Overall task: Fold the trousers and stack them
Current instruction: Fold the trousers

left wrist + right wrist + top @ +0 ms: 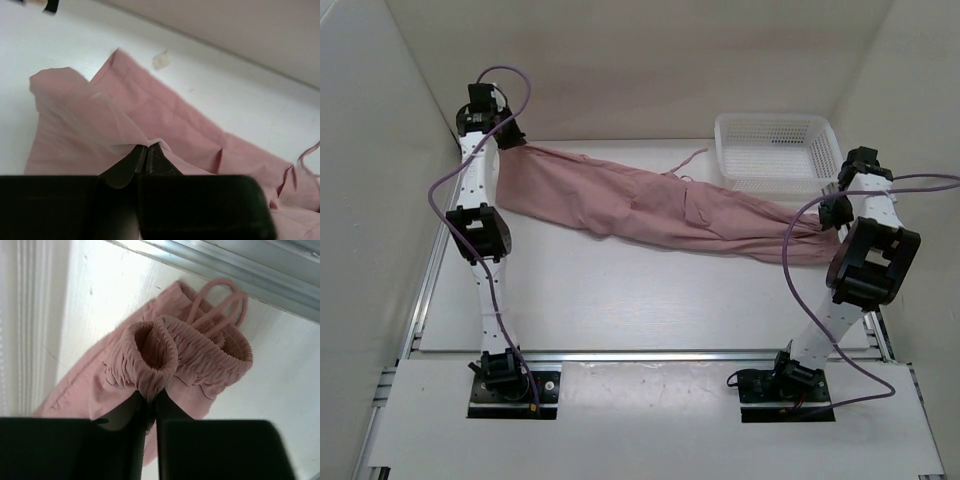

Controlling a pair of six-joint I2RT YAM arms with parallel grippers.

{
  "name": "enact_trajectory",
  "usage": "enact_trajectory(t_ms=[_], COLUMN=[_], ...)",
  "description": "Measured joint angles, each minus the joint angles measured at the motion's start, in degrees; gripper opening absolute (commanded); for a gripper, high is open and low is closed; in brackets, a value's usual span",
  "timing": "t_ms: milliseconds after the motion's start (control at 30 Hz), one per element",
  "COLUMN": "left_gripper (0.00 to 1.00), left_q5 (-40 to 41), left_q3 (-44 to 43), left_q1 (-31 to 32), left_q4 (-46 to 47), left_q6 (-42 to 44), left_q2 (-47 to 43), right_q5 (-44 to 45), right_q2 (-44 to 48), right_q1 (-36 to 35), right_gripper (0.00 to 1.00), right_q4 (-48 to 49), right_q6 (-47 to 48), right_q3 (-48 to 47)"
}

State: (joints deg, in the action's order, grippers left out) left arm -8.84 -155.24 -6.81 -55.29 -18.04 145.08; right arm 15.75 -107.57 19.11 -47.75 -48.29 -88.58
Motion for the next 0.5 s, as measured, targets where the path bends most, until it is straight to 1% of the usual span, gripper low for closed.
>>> enact_trajectory(t_ms=[33,67,100,133,200,300,500], left_gripper=[0.57,0.77,0.94,1.00,1.00,1.00,1.00], left_q5=[0.48,0.83,1.22,1.49,1.64,1.49,-1.51], left_q3=[-1.05,-1.81,-2.38,-2.45,-1.99,0.63,14.75], left_q1=[0.46,0.79,1.33,1.75,2.14,1.99,-0.37], left_q4=[1.33,2.56,3.87,4.85,5.90,7.30,7.67], left_q6=[-0.35,-0.50,-1.11,-1.68,-2.58,-2.36,0.68], left_q2=[0.72,1.25,1.75,1.95,2.10,1.33,-6.25], right_q5=[0.04,0.22,0.42,0.57,0.63,0.55,0.37], right_q2=[-0.85,-1.57,-2.12,-2.32,-2.29,-0.55,9.75], right_q1=[-0.07,-0.13,-0.20,-0.39,-0.66,-1.36,-1.77], right_gripper=[0.24,0.34,0.55,0.63,0.74,0.75,0.75], right_q4=[0.00,0.13,0.46,0.90,1.16,2.38,3.10], right_q6=[-0.13,-0.22,-0.37,-0.26,0.24,1.05,3.39], right_q3=[-0.85,-1.51,-2.03,-2.21,-2.21,-0.09,11.21])
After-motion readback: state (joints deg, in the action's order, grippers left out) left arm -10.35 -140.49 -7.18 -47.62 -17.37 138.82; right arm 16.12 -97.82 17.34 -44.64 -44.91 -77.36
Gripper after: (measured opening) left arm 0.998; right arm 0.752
